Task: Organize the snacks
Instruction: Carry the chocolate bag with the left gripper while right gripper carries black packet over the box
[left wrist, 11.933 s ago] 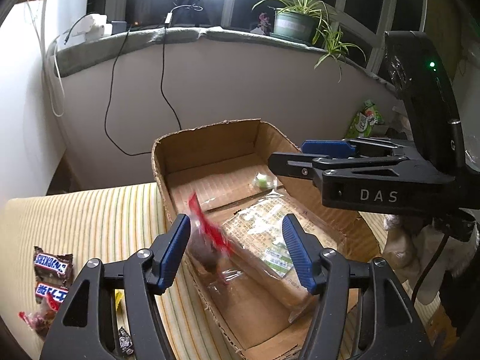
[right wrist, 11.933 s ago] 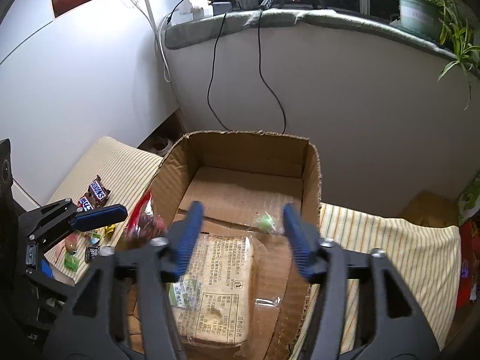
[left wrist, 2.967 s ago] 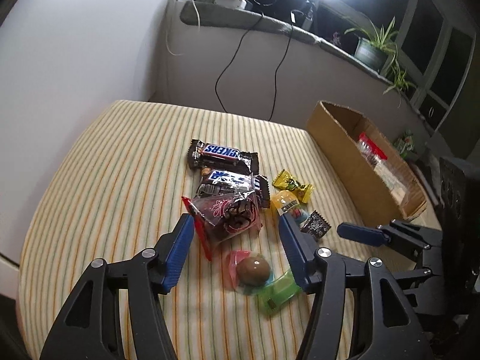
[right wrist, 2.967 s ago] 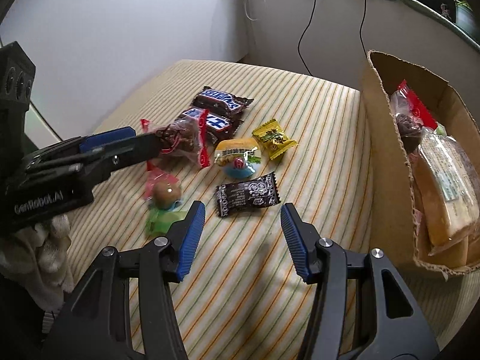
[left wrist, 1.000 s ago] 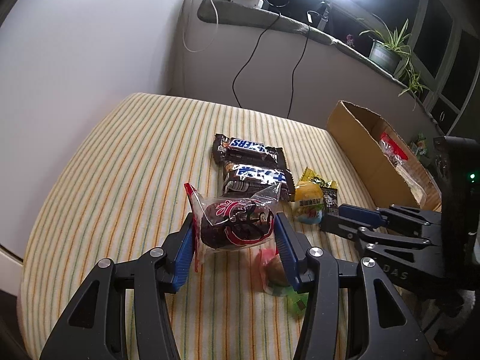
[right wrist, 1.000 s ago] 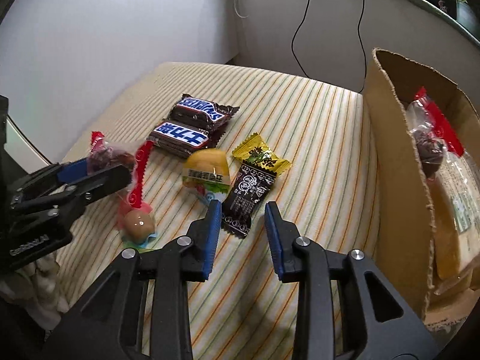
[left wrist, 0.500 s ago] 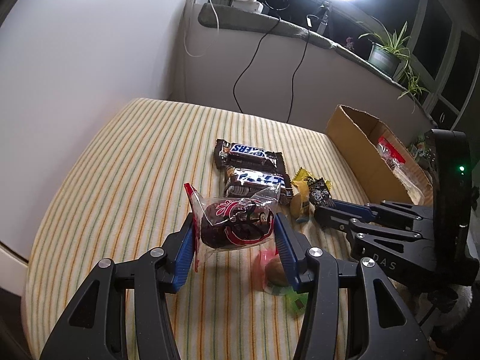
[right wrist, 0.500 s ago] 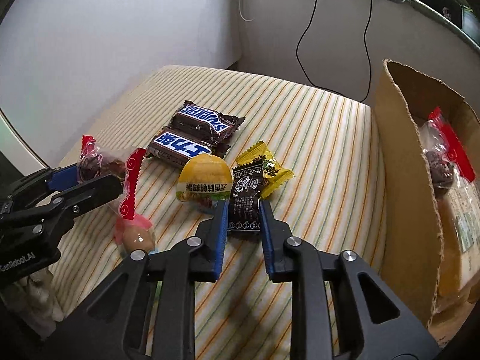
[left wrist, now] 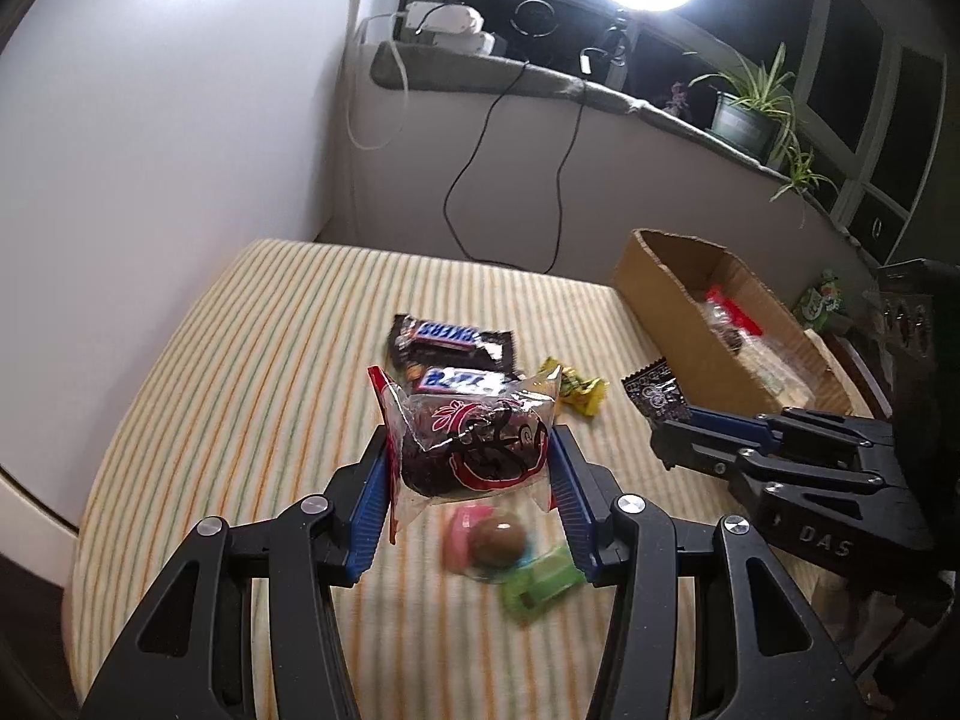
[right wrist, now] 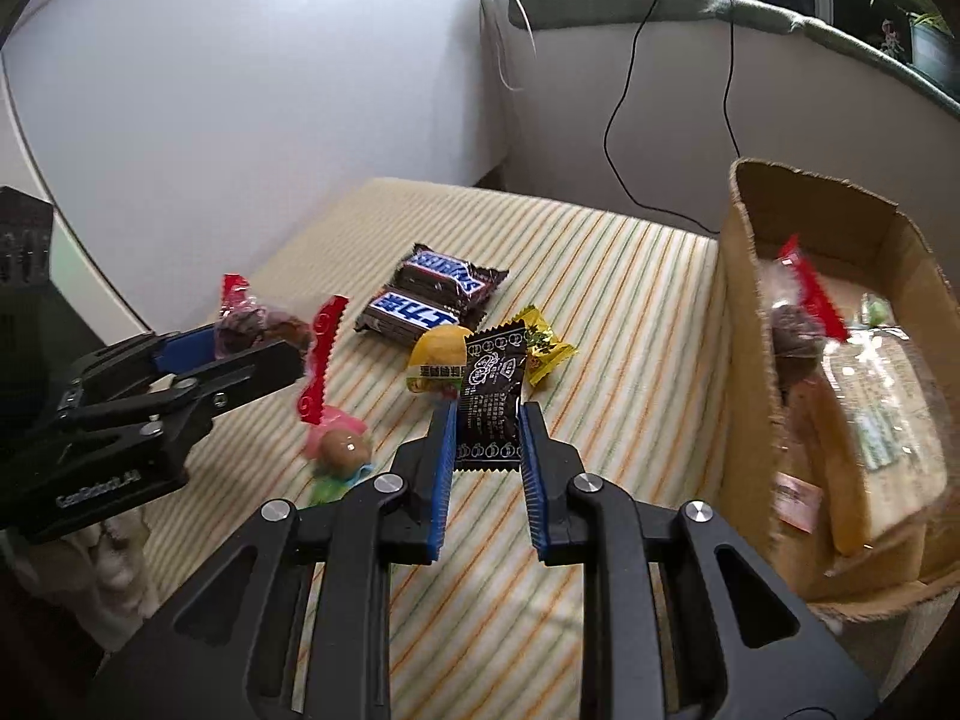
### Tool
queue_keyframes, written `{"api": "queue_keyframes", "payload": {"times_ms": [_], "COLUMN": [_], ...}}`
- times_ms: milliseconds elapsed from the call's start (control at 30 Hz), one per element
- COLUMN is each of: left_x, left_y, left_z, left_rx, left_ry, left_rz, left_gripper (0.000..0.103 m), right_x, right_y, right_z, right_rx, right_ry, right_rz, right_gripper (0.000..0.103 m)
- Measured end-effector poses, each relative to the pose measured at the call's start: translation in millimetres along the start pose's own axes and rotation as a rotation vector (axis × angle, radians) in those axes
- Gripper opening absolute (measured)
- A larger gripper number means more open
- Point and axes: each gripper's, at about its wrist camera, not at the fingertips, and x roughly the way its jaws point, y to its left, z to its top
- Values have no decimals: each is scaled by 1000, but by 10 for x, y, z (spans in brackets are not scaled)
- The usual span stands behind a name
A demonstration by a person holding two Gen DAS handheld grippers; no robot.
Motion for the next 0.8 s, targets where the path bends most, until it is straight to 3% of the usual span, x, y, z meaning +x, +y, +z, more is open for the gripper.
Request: {"api": "queue_keyframes", "payload": {"times_ms": [367,800], "left_x": [-17,193], "left_y": [-555,-1279], "left_z": [127,277], "left_rx": [67,154], "left_ry": [-15,-8], "left_rz": [-56,-128], "left_gripper": [49,49], "right_x": [-791,-1214], "right_y": [-380,-1238], "right_z": [-87,-38], "right_rx": [22,86], "right_ry": [-106,-162], "right_rz": [-8,-114], "right_gripper": [22,21]}}
